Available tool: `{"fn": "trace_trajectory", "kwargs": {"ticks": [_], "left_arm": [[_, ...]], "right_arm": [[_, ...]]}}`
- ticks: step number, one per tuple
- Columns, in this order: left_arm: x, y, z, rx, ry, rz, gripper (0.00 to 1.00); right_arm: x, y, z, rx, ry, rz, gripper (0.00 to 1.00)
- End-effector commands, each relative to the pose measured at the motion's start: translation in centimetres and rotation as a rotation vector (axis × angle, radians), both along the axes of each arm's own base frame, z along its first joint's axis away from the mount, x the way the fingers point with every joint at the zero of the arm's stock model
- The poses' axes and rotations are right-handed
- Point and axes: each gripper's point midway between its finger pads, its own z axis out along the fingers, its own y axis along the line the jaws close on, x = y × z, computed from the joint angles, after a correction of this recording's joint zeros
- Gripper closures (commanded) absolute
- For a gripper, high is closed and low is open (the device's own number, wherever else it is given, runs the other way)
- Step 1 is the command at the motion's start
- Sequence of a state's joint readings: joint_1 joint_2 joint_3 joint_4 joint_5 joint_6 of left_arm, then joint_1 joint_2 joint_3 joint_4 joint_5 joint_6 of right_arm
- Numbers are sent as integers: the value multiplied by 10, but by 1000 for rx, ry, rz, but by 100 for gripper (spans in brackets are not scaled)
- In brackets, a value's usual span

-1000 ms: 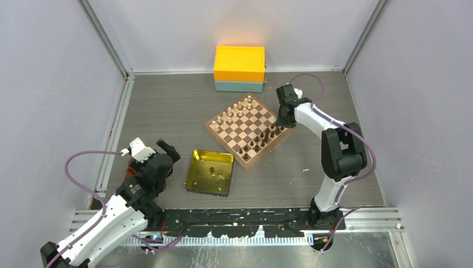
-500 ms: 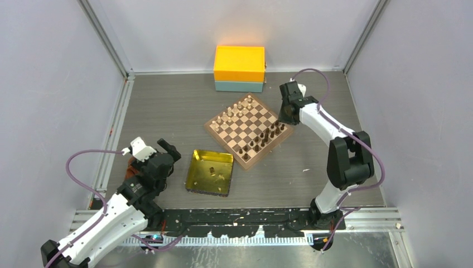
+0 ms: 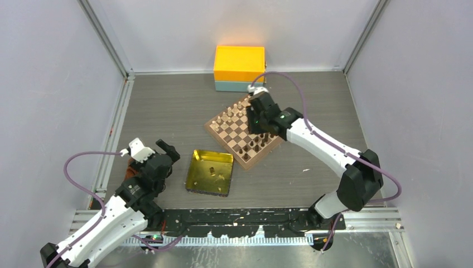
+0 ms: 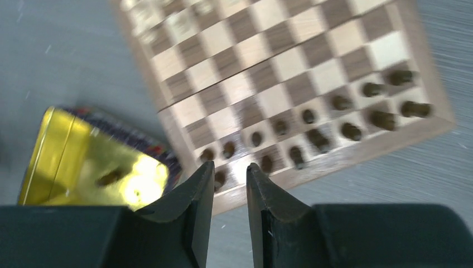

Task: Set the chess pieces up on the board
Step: Pick up the chess piece from the storage box.

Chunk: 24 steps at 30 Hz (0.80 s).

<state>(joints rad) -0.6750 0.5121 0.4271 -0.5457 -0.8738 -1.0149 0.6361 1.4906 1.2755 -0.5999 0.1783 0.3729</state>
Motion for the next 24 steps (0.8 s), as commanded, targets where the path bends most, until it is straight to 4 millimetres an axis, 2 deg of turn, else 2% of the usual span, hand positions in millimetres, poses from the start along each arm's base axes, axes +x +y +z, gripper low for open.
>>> {"fn": "trace_trajectory", "kwargs": {"ticks": [1, 7, 11, 16, 24], "left_arm": [[0, 2, 14, -29, -39, 21, 0], [-3, 6, 15, -32, -46, 26, 0], [-5, 7, 16, -35, -51, 28, 0], [-5, 7, 15, -38, -49, 28, 0], [-6, 9, 15, -37, -51, 33, 0]], "right_arm": [[-29, 54, 19, 3, -43, 252, 66], [-74, 101, 1, -29, -35, 563, 66], [-91, 118, -11, -14, 9, 677, 64], [-103, 140, -31, -52, 42, 758, 62], [-109, 160, -60, -110, 64, 824, 58]]}}
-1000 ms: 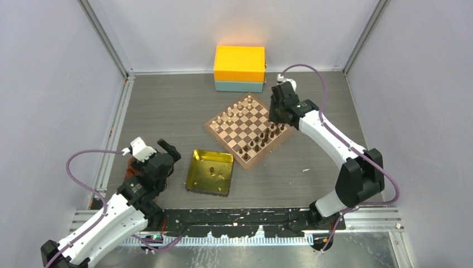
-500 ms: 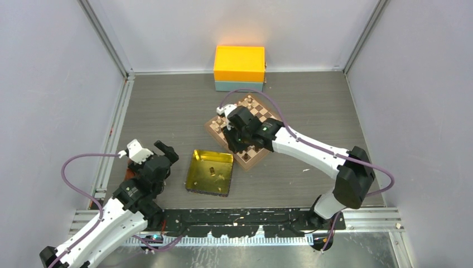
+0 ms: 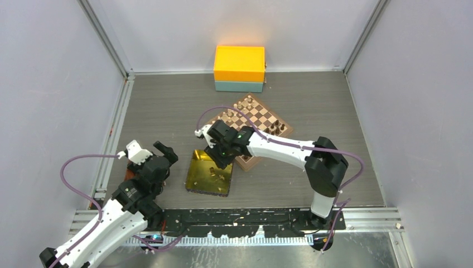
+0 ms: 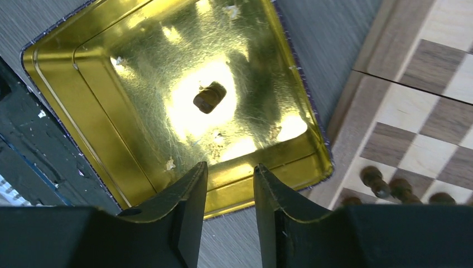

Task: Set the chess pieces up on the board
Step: Pick up the chess piece from the storage box.

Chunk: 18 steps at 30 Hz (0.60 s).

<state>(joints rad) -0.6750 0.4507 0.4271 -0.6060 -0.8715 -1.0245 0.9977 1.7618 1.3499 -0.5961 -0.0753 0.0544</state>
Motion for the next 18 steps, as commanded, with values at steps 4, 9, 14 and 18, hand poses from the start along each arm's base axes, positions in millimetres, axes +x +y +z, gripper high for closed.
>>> {"fn": "trace_trajectory", "kwargs": {"ticks": [4, 9, 14, 18], "left_arm": [[1, 5, 15, -30, -54, 36, 0], [0, 6, 18, -36, -64, 39, 0], [-1, 8, 19, -30, -65, 43, 0], [-1, 9, 19, -30, -66, 45, 0]], "right_arm": [[6, 27, 11, 83, -58, 72, 57], [5, 33, 7, 87, -71, 118, 55], [3, 40, 0, 72, -67, 147, 53], [0, 45, -6, 56, -57, 172, 52]]}}
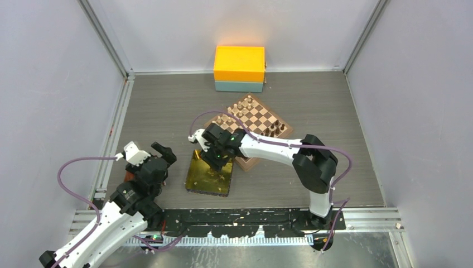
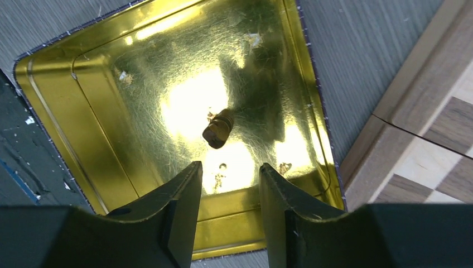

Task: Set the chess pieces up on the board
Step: Pick up the chess piece from the storage box.

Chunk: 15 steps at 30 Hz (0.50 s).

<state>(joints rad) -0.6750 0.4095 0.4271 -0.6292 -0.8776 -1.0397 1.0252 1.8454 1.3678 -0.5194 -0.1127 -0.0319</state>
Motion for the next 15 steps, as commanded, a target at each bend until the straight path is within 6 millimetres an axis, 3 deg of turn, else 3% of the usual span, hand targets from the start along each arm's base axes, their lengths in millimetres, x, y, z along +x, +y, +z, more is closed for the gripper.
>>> {"fn": "trace_trajectory", "kwargs": {"ticks": [1, 15], "left_arm": [[2, 5, 16, -8, -47, 35, 0], [2, 6, 14, -5, -45, 37, 0]], "right_arm": [[1, 21, 13, 46, -33, 58, 52], [-10, 27, 2, 19, -17, 97, 53]]}}
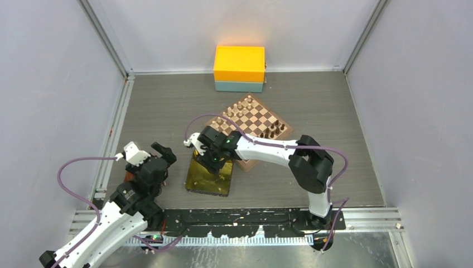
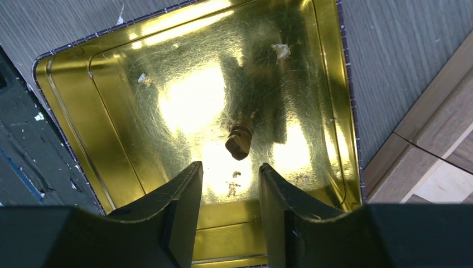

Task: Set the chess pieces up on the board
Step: Pick up the chess piece from the storage box.

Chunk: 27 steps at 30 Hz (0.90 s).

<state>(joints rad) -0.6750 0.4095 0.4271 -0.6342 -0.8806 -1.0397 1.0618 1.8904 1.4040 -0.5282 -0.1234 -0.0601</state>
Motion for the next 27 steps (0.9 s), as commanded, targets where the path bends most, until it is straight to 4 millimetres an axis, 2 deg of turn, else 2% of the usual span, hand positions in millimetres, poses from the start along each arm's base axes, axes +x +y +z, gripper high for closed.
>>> {"fn": "trace_trajectory", "kwargs": {"ticks": [1, 27], "left_arm": [[2, 5, 15, -11, -49, 35, 0], [2, 7, 20, -7, -61, 44, 0]], "right_arm": [[2, 14, 9, 33, -18, 32, 53], [6, 20, 5, 17, -25, 64, 56]]}}
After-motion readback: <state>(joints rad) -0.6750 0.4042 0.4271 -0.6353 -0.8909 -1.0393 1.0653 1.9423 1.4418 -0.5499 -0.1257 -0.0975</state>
